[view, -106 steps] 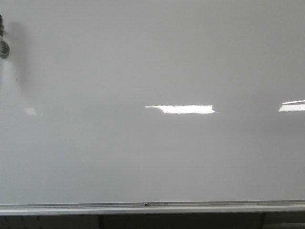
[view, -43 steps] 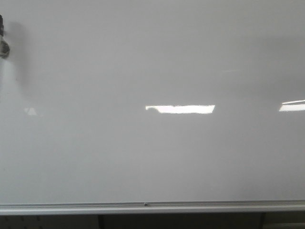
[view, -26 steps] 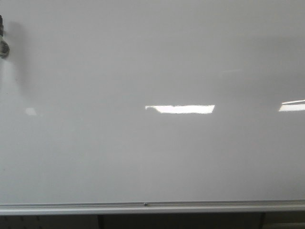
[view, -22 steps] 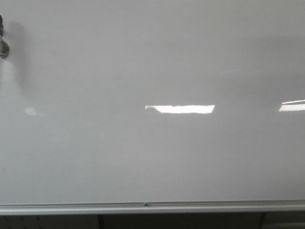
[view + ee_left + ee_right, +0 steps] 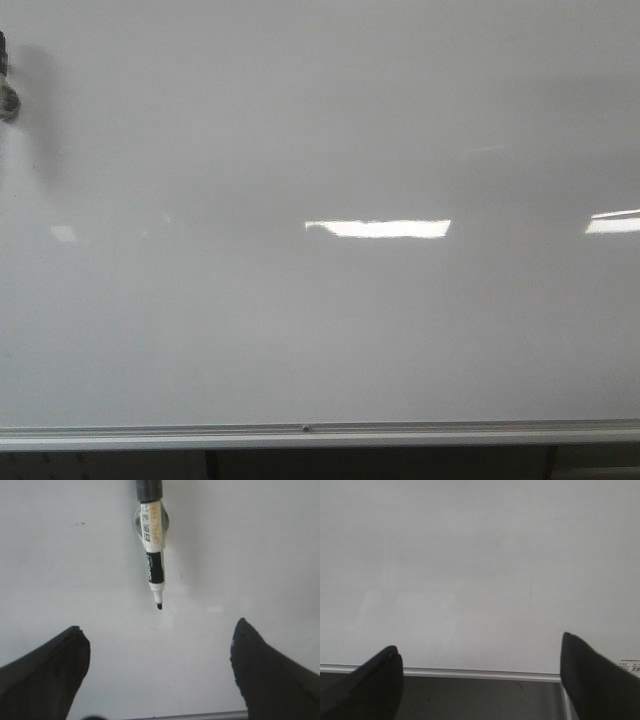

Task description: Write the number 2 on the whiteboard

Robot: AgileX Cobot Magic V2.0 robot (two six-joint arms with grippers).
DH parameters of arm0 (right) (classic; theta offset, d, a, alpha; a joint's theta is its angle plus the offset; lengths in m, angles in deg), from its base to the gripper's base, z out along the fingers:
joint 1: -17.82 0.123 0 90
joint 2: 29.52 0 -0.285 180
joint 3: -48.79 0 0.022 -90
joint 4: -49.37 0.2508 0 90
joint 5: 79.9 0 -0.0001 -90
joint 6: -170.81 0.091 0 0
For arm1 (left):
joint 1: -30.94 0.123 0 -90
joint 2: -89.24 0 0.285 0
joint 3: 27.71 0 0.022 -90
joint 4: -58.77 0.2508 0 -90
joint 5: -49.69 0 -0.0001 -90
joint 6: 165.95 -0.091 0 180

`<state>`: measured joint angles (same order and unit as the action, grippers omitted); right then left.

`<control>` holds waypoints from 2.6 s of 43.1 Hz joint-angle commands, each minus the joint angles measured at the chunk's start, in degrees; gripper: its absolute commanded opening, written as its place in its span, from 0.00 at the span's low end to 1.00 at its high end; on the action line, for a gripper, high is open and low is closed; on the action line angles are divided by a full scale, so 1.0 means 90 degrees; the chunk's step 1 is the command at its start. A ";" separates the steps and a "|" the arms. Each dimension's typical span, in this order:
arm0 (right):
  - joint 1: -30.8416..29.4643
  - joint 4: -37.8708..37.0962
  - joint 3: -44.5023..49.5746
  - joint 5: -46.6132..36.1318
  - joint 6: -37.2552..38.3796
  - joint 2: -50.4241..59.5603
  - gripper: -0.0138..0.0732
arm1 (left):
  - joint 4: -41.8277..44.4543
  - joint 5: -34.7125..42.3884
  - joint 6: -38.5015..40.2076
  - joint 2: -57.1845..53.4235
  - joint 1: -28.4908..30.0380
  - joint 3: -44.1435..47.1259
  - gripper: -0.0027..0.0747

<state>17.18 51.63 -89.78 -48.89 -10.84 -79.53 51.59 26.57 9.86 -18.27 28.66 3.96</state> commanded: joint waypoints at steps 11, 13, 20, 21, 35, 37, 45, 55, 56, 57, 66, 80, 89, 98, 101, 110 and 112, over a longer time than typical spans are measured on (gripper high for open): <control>0.0012 -0.0002 -0.0213 -0.0455 -0.0045 -0.0006 0.91 | -0.0085 0.1835 0.0084 0.1073 -0.0040 -0.0316 0.76; 0.0012 -0.0002 -0.0213 -0.0459 -0.0045 -0.0006 0.91 | -0.0085 0.2025 0.0084 0.1232 -0.0040 -0.0332 0.76; 0.0012 -0.0002 -0.0213 -0.0466 -0.0045 -0.0006 0.91 | -0.0085 0.2122 0.0084 0.1701 -0.0066 -0.0558 0.76; 0.0012 -0.0002 -0.0213 -0.0466 -0.0045 -0.0006 0.91 | -0.0085 0.2122 0.0084 0.1764 -0.0078 -0.0607 0.76; 0.0012 -0.0002 -0.0213 -0.0466 -0.0051 -0.0006 0.91 | -0.0072 0.1857 0.0084 0.2384 -0.0124 -0.1125 0.76; 0.0012 -0.0002 -0.0213 -0.0472 -0.0047 -0.0006 0.91 | -0.0064 0.1827 0.0084 0.2433 -0.0138 -0.1189 0.75; 0.0012 -0.0002 -0.0213 -0.0472 -0.0052 -0.0006 0.91 | -0.0064 0.1885 0.0073 0.2556 -0.0245 -0.1231 0.54; 0.0012 -0.0002 -0.0213 -0.0478 -0.0052 -0.0006 0.91 | -0.0064 0.1958 0.0073 0.2556 -0.0249 -0.1242 0.28; 0.0012 -0.0002 -0.0213 -0.0478 -0.0052 -0.0006 0.91 | -0.0045 0.1958 0.0073 0.2556 -0.0249 -0.1242 0.25; 0.0012 -0.0002 -0.0213 -0.0478 -0.0052 -0.0006 0.91 | -0.0042 0.1958 0.0073 0.2556 -0.0249 -0.1242 0.22; 0.0012 -0.0002 -0.0213 -0.0456 -0.0052 -0.0006 0.91 | 0.0334 0.1503 0.0025 0.2408 -0.0249 -0.1262 0.07; 0.0012 0.0197 -0.1193 0.1490 -0.0453 -0.0350 0.91 | 0.0668 -0.1701 -0.1039 0.1362 -0.0425 -0.1996 0.02; 0.0100 0.2133 -0.1858 0.2623 -0.2572 -0.0999 0.91 | -0.0401 -0.3613 -0.3265 0.0741 -0.0824 -0.2429 0.02; 0.0881 0.3434 -0.2228 0.3077 -0.4679 -0.1564 0.91 | -0.1033 -0.4506 -0.4218 0.0414 -0.1549 -0.2544 0.02; 0.1284 0.3520 -0.2343 0.3091 -0.5045 -0.1678 0.91 | -0.1087 -0.4596 -0.4321 0.0414 -0.1965 -0.2560 0.02; 0.2431 0.3520 -0.2751 0.3104 -0.5723 -0.1911 0.91 | -0.1087 -0.4544 -0.4325 0.0414 -0.3287 -0.2566 0.02; 0.2662 0.3520 -0.2875 0.3098 -0.5818 -0.1980 0.91 | -0.1087 -0.4511 -0.4325 0.0414 -0.3551 -0.2566 0.02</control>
<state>38.44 80.63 -112.25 -19.54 -60.59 -97.22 43.59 -16.09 -29.01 -13.07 -0.13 -17.25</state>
